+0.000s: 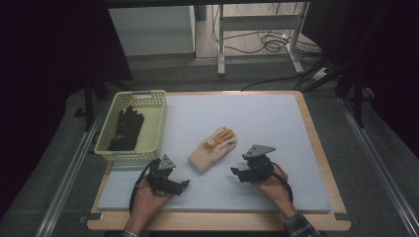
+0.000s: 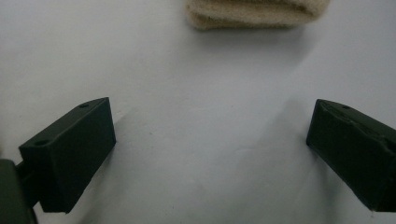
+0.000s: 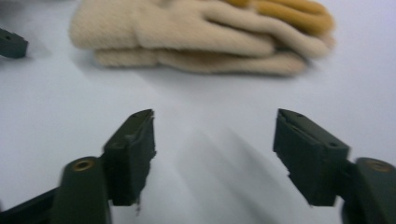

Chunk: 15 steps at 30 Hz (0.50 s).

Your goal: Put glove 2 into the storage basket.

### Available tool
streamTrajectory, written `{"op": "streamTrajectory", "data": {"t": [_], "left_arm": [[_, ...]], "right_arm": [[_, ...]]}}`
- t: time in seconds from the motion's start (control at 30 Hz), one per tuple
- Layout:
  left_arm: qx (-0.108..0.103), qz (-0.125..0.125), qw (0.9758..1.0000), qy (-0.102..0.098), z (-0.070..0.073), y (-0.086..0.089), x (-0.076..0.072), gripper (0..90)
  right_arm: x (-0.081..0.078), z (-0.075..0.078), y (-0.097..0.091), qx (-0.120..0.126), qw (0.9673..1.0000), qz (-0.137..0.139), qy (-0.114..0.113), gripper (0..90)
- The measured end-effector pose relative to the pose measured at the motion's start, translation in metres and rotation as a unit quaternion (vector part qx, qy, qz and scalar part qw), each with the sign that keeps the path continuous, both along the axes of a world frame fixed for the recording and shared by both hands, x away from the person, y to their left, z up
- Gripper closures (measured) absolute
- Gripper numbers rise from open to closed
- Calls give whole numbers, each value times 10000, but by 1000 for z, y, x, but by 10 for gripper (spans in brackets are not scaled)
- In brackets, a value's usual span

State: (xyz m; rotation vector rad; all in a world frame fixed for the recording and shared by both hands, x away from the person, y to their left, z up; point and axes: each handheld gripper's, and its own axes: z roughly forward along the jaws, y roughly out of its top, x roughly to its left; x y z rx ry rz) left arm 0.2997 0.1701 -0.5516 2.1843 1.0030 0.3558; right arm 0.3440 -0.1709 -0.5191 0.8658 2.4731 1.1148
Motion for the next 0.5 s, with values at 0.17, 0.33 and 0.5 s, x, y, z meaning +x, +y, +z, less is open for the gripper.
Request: {"op": "streamTrajectory", "data": {"t": [0.17,0.33,0.5], "left_arm": [[1,3,10000,11,0,0,0,14],[4,2,10000,8,0,0,0,15],[1,-1,10000,5,0,0,0,14]], "right_arm": [[-5,1,-23,48,9995,-318,42,195],[-8,0,-43,6,9983,-576,26,148],[-7,-9,-59,-111,9958,-907,44,112]]}}
